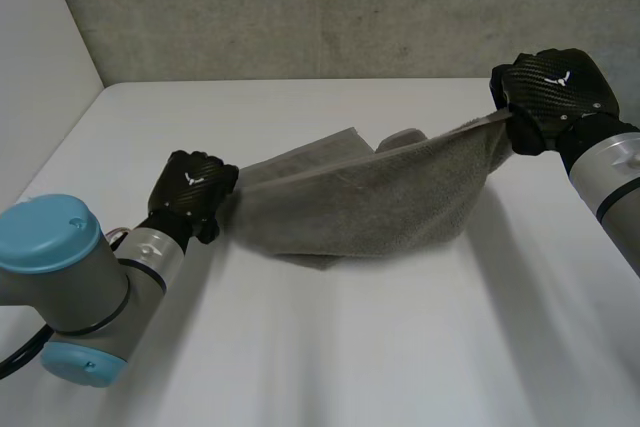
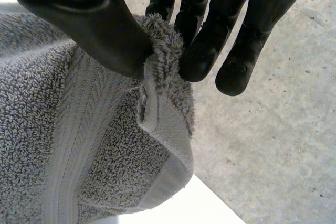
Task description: Fold the towel.
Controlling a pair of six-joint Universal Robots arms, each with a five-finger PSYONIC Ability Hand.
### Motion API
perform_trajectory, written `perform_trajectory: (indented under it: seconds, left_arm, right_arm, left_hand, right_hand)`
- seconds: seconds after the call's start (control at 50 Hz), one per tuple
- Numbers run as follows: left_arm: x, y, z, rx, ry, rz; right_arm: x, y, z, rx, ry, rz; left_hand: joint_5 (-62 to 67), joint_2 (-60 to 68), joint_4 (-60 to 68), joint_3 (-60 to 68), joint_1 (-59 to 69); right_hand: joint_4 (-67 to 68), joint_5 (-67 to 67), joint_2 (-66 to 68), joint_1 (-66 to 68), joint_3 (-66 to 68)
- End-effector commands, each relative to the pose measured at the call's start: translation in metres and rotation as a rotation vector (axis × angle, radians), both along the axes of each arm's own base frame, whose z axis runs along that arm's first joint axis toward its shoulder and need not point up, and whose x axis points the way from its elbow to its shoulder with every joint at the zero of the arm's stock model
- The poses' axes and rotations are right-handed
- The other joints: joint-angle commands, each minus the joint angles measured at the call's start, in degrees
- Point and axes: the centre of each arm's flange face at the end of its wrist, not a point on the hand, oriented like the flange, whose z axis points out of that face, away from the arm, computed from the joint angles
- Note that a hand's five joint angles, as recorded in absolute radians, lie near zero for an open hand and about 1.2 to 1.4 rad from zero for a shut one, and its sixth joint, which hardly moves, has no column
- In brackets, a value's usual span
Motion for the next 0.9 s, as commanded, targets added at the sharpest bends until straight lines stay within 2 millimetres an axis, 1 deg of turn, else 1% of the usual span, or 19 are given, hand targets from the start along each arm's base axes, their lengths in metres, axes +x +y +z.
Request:
perform_trajectory:
  seconds: [0.02,0.12,0.22,0.26,0.28,0.32,0.34,0.38,0.4,0.44,0.5,0.54,0.56,0.6,0.62,0.66,0.72,0.84,0.9]
  left_arm:
    - [-0.003,0.004,-0.007,0.037,-0.008,-0.048]
    - [-0.004,0.008,-0.011,0.077,-0.019,-0.085]
    - [-0.006,0.002,-0.015,0.084,-0.019,-0.086]
    - [-0.004,-0.009,-0.015,0.074,-0.015,-0.063]
    - [-0.004,-0.009,-0.015,0.074,-0.015,-0.063]
    - [-0.002,-0.021,-0.011,0.054,-0.008,-0.046]
    - [-0.002,-0.021,-0.011,0.054,-0.008,-0.046]
    - [-0.002,-0.032,-0.007,0.035,0.007,-0.038]
    - [-0.002,-0.032,-0.007,0.035,0.007,-0.038]
    - [-0.005,-0.043,0.000,0.020,0.038,-0.037]
    - [-0.007,-0.049,0.002,0.027,0.058,-0.037]
    - [-0.011,-0.059,0.005,0.061,0.088,-0.039]
    - [-0.011,-0.059,0.005,0.061,0.088,-0.039]
    - [-0.015,-0.070,0.002,0.113,0.099,-0.035]
    - [-0.015,-0.070,0.002,0.113,0.099,-0.035]
    - [-0.018,-0.078,-0.007,0.160,0.085,-0.035]
    - [-0.021,-0.083,-0.015,0.193,0.073,-0.036]
    - [-0.023,-0.086,-0.025,0.230,0.061,-0.051]
    - [-0.025,-0.083,-0.029,0.262,0.056,-0.084]
  right_arm:
    - [-0.006,-0.006,-0.002,0.006,0.002,-0.016]
    - [-0.013,-0.011,-0.001,0.005,0.003,-0.041]
    - [-0.015,-0.011,-0.002,0.010,0.004,-0.046]
    - [-0.014,-0.011,-0.002,0.010,0.004,-0.044]
    - [-0.014,-0.011,-0.002,0.010,0.004,-0.044]
    - [-0.014,-0.011,-0.002,0.009,0.005,-0.044]
    - [-0.014,-0.011,-0.002,0.009,0.005,-0.044]
    - [-0.014,-0.011,-0.003,0.013,0.004,-0.042]
    - [-0.014,-0.011,-0.003,0.013,0.004,-0.042]
    - [-0.013,-0.011,-0.005,0.017,0.005,-0.039]
    - [-0.013,-0.011,-0.005,0.020,0.007,-0.039]
    - [-0.012,-0.010,-0.007,0.026,0.008,-0.036]
    - [-0.012,-0.010,-0.007,0.026,0.008,-0.036]
    - [-0.011,-0.009,-0.009,0.032,0.010,-0.029]
    - [-0.011,-0.009,-0.009,0.032,0.010,-0.029]
    - [-0.009,-0.009,-0.014,0.047,0.013,-0.018]
    - [-0.009,-0.010,-0.020,0.065,0.016,-0.015]
    - [-0.008,-0.011,-0.023,0.072,0.019,-0.015]
    - [-0.008,-0.012,-0.022,0.068,0.020,-0.015]
  left_hand:
    - [-18.2,-9.0,-9.4,-8.7,-9.2]
    - [-20.5,-11.3,-11.8,-11.0,-11.5]
    - [-21.6,-12.4,-12.8,-12.0,-12.5]
    - [-21.7,-12.5,-12.9,-12.2,-12.7]
    - [-21.7,-12.5,-12.9,-12.2,-12.7]
    - [-22.1,-12.9,-13.3,-12.5,-13.0]
    - [-22.1,-12.9,-13.3,-12.5,-13.0]
    - [-24.1,-14.9,-15.3,-14.5,-15.1]
    - [-24.1,-14.9,-15.3,-14.6,-15.1]
    - [-24.9,-15.7,-16.1,-15.4,-15.9]
    - [-24.9,-15.7,-16.1,-15.4,-15.9]
    - [-24.9,-15.7,-16.1,-15.4,-15.9]
    - [-24.9,-15.7,-16.1,-15.4,-15.9]
    - [-24.9,-15.7,-16.1,-15.4,-15.9]
    - [-24.9,-15.7,-16.1,-15.4,-15.9]
    - [-25.1,-15.9,-16.3,-15.6,-16.1]
    - [-25.6,-16.4,-16.8,-16.1,-16.6]
    - [-24.8,-15.6,-16.0,-15.2,-15.7]
    - [-23.2,-14.1,-14.5,-13.7,-14.2]
  right_hand:
    - [3.1,3.1,4.3,3.0,3.0]
    - [3.1,3.1,4.3,3.0,3.0]
    - [3.1,3.1,4.3,3.0,3.0]
    - [3.1,3.1,4.3,3.0,3.0]
    - [3.1,3.1,4.3,3.0,3.0]
    - [3.1,3.1,4.3,3.0,3.0]
    - [3.1,3.1,4.3,3.0,3.0]
    - [3.1,3.1,4.3,3.0,3.0]
    - [3.1,3.1,4.3,3.0,3.0]
    - [3.1,3.1,4.3,3.0,3.0]
    - [3.1,3.1,4.3,3.0,3.0]
    - [3.1,3.1,4.3,3.0,3.0]
    - [3.1,3.1,4.3,3.0,3.0]
    - [3.1,3.1,4.3,3.0,3.0]
    - [3.1,3.1,4.3,3.0,3.0]
    - [3.1,3.1,4.3,3.0,3.0]
    - [3.1,3.1,4.3,3.0,3.0]
    - [3.1,3.1,4.3,3.0,3.0]
    - [3.1,3.1,4.3,3.0,3.0]
